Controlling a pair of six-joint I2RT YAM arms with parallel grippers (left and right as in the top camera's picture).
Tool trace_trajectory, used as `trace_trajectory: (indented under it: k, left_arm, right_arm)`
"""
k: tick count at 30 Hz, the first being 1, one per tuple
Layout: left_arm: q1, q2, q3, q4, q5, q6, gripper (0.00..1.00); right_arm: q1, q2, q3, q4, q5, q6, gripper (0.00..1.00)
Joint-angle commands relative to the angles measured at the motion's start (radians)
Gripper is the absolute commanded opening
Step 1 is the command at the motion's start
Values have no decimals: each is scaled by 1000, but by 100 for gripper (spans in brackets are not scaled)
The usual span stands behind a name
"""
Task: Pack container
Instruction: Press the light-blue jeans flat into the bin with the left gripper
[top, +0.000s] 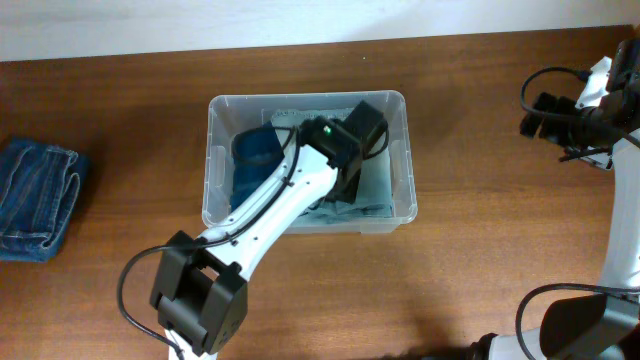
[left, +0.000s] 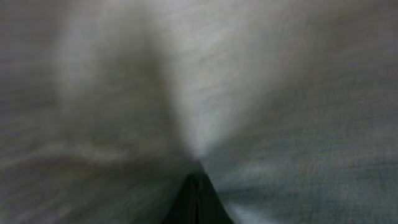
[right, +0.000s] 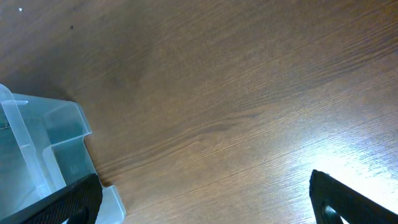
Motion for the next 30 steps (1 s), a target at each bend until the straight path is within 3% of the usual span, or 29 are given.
trace_trajectory:
  k: [1,7,18,30]
  left_arm:
    - [6,8,-103,87,10,-12,1]
    - [40,4,-128,166,-5,29,1]
    - [2,3,174,53,88,37,1]
    - [-70,95,170,140,159,25,1]
  right_arm:
    - [-3,-7,6,-1,2,-1,99]
    - [-3,-7,6,-1,1,-1,99]
    - [-3,-7,6,0,2,-1,99]
    - [-3,-8,6,-1,2,-1,99]
